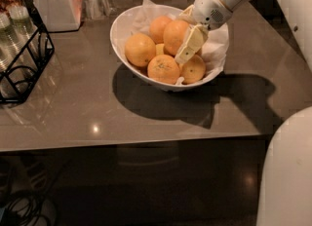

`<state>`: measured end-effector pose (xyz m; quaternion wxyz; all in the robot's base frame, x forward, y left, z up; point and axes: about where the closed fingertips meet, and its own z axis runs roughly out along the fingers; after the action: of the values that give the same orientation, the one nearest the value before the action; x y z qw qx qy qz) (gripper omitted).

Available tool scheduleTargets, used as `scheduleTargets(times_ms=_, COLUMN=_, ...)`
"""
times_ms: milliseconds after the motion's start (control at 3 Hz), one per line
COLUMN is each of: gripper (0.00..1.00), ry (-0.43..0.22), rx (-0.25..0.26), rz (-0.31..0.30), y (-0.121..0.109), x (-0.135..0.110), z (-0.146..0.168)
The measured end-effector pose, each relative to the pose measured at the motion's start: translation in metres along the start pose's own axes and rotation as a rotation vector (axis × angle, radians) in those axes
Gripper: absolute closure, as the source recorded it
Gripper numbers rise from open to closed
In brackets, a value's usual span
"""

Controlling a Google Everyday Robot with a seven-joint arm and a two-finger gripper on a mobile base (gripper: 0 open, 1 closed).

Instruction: Pick orange from white bowl

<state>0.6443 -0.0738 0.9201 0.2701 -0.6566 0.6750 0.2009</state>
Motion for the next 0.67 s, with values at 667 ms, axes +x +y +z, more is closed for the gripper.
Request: scheduleTargets(times_ms=667, gripper=1.00, ry=0.000, rx=0.000, rz=0.000, y=0.0000, x=0.0000, z=0.0000)
